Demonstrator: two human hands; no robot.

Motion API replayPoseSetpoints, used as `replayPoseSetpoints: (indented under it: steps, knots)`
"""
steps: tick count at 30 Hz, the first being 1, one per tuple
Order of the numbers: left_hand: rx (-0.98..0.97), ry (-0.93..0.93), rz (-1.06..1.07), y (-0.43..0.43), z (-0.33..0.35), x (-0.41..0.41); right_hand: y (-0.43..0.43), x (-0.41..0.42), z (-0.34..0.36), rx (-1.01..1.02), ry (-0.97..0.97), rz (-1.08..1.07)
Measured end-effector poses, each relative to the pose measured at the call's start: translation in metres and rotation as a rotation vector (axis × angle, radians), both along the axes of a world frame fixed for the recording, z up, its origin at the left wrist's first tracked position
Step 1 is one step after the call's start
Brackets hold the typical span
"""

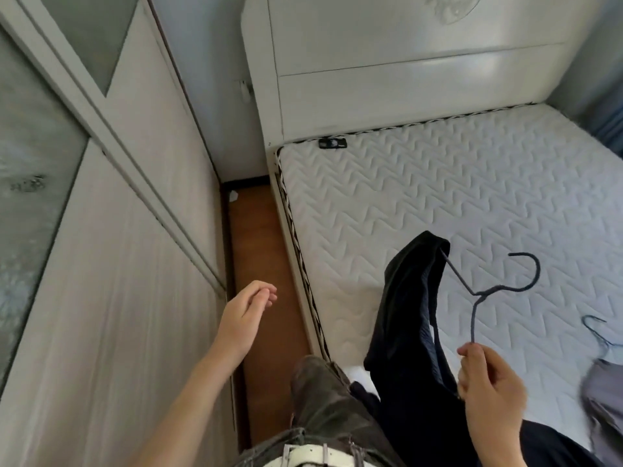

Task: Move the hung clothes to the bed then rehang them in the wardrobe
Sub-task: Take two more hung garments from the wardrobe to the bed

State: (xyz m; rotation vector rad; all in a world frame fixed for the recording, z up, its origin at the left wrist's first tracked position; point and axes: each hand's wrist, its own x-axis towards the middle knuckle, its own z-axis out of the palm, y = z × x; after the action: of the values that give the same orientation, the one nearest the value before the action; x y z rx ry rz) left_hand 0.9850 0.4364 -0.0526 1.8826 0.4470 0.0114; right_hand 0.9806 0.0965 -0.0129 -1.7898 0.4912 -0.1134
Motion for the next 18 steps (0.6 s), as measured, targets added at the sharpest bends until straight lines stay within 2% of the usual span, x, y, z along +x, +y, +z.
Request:
replayPoseSetpoints:
  steps: [6,13,18]
  knots:
    - [-0.010,-0.018,-0.081,0.014,-0.006,0.094,0.021,0.060,-0.014,-0.032,0.062,-0.056]
    - [-0.031,0.083,-0.177,0.050,-0.029,0.213,0.048,0.154,-0.048,-0.045,0.104,-0.237]
    - [0.028,0.155,-0.254,0.076,-0.030,0.284,0.065,0.226,-0.049,-0.049,0.105,-0.369]
